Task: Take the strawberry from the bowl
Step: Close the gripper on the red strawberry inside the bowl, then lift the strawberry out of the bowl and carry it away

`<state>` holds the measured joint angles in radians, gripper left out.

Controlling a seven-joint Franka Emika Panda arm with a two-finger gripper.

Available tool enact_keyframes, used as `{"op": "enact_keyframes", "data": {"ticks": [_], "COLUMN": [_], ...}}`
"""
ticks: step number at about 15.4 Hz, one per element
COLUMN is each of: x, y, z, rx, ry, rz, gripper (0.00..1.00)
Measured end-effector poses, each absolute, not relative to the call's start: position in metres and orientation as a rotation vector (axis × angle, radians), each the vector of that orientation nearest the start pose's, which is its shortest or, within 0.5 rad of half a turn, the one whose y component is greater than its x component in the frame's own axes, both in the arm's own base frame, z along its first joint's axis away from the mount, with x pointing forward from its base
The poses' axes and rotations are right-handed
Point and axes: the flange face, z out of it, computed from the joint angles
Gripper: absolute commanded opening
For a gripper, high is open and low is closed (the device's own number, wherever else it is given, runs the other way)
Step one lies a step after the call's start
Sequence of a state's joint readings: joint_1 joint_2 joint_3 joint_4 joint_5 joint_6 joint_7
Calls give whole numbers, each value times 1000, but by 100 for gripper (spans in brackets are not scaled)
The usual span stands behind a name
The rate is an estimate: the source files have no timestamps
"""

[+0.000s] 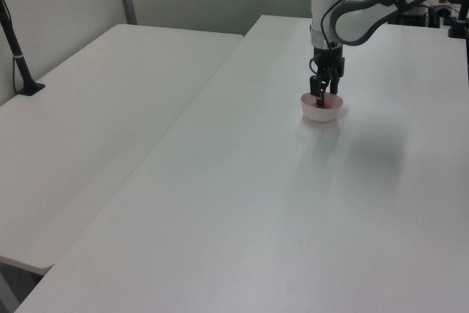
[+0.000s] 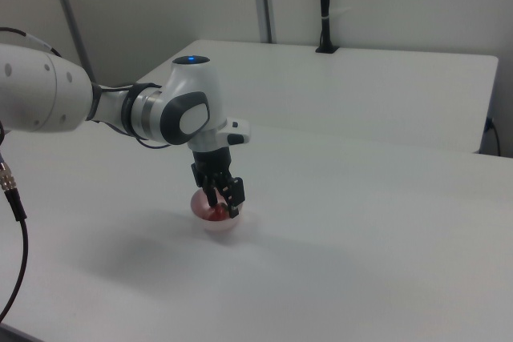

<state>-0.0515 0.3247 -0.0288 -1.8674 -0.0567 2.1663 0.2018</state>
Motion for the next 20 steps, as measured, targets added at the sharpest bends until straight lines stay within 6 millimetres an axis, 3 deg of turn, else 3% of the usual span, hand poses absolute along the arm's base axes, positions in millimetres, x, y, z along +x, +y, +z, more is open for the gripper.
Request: {"op": "enact_keyframes", "data": {"ticks": [7,8,9,13,20], "x": [624,625,625,626,629], "y": [-34,-32,-30,-26,-16], "z": [324,325,326,332,344], "rx": [-3172,-3172,-3171,-3170,-3166], "ry": [352,347,343,333,308], "rz": [74,69,65,50,15], "gripper": [74,67,51,22,20]}}
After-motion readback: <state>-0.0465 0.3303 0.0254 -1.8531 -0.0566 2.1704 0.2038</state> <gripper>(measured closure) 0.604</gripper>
